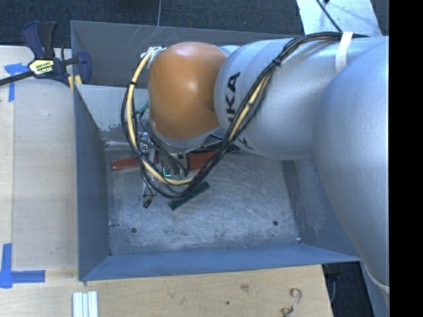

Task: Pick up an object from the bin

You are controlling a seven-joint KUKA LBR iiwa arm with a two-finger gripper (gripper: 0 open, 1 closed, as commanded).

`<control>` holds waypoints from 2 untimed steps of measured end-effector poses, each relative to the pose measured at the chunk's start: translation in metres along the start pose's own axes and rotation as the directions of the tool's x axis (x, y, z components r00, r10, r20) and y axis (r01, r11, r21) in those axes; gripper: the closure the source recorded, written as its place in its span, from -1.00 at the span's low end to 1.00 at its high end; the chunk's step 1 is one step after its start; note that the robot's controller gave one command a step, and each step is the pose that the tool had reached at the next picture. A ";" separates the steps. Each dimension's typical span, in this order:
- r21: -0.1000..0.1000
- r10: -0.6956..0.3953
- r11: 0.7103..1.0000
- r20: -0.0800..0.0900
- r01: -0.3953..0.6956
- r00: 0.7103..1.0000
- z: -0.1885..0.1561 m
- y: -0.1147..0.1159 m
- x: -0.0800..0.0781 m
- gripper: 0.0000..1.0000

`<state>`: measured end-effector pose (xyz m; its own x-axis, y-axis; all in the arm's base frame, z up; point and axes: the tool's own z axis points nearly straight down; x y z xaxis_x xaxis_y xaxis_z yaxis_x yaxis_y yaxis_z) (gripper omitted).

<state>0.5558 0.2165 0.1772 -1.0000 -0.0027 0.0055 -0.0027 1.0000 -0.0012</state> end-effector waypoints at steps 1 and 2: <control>-0.001 -0.004 1.000 0.004 0.004 1.000 0.110 0.011 -0.070 -1.00; 0.000 -0.307 0.952 0.012 0.307 0.952 0.076 0.001 -0.068 -1.00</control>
Offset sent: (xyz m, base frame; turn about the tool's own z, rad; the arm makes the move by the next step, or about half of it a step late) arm 0.0703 0.0115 -0.1072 -0.0045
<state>0.6232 0.2180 0.1009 -0.9509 -0.3093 -0.0066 -0.3093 0.9510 0.0005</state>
